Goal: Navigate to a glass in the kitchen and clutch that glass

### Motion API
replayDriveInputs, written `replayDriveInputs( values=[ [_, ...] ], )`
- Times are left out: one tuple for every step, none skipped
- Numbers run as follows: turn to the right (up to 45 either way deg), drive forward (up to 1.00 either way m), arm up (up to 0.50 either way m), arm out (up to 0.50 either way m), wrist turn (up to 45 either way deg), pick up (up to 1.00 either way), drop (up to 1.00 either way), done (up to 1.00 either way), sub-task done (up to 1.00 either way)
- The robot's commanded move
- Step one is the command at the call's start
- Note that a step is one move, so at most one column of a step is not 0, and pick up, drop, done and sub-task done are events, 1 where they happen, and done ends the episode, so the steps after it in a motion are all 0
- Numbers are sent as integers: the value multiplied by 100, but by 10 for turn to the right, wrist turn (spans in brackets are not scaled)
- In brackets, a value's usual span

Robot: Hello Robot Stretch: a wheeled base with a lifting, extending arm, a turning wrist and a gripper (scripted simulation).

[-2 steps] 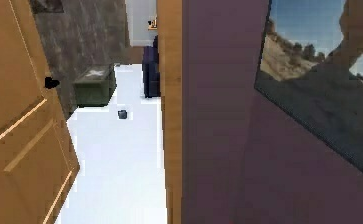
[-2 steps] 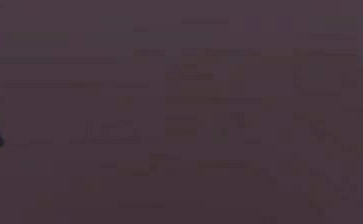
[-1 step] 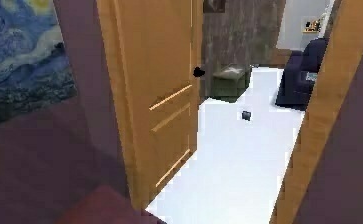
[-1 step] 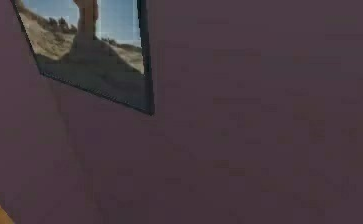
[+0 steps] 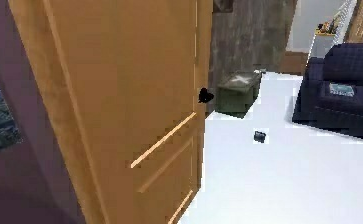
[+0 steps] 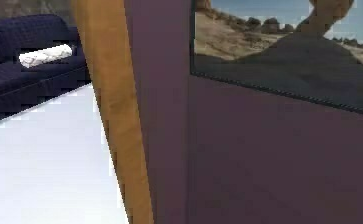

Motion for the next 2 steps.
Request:
replayDriveInputs(
  values=[
    [420, 0, 0, 0, 0, 0, 0, 0, 0],
    [0, 60, 0, 0, 0, 0, 0, 0, 0]
  ],
)
